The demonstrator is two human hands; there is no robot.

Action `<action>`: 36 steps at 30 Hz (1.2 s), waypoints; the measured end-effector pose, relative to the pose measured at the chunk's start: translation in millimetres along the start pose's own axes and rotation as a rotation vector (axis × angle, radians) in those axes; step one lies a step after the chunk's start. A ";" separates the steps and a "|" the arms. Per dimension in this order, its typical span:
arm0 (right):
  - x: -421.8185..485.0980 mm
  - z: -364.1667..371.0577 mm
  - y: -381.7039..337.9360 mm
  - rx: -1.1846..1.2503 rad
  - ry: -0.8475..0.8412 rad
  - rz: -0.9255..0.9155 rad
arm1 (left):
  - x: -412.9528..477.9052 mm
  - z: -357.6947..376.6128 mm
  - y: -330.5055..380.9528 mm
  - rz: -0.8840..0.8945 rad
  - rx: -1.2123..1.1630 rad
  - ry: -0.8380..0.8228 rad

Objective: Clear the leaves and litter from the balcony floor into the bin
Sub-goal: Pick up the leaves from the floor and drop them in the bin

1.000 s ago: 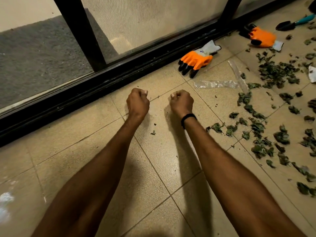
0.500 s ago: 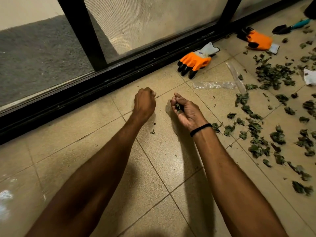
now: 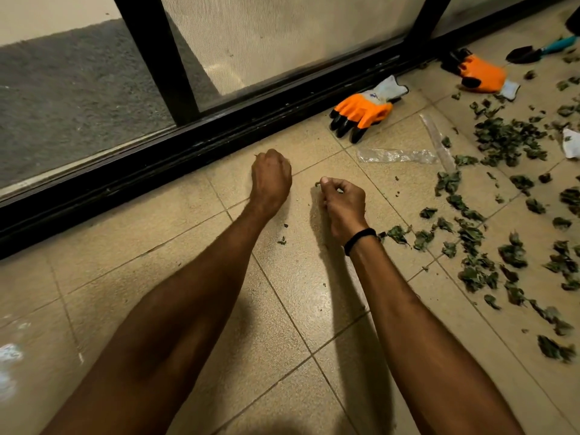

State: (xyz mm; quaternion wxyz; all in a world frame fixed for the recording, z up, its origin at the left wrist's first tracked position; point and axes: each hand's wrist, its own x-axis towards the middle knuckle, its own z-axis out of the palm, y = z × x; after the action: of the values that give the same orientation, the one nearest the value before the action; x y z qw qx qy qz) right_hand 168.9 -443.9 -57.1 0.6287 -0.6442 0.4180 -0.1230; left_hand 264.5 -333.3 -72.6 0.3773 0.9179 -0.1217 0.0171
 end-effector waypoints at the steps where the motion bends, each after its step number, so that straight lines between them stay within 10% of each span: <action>1: 2.5 -1.2 0.3 -0.154 0.031 -0.103 | 1.5 -6.4 0.9 -0.127 -0.154 0.024; 6: 14.8 4.1 0.9 -0.528 0.047 -0.308 | -3.0 -47.9 -2.8 -0.713 -1.042 0.030; 13: 14.0 17.8 2.9 -0.740 0.066 -0.444 | -14.8 -83.0 -26.8 -0.799 -1.486 -0.038; 17: 16.2 20.4 0.2 -0.698 0.092 -0.372 | -23.5 -86.7 -32.9 -0.820 -1.337 -0.001; 24: -7.2 7.2 -20.4 0.278 -0.122 0.168 | -35.7 -82.1 -45.1 -0.703 -1.032 0.053; 36: -58.3 8.4 19.4 -0.504 -0.258 -0.339 | -82.9 -65.0 -49.0 -0.046 -0.131 0.046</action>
State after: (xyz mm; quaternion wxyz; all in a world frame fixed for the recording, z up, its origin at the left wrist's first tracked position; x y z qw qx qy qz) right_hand 131.0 -394.8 -54.9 0.4679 -0.8501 0.2390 -0.0358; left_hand 199.6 -236.9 -70.0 0.4395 0.8932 -0.0926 0.0216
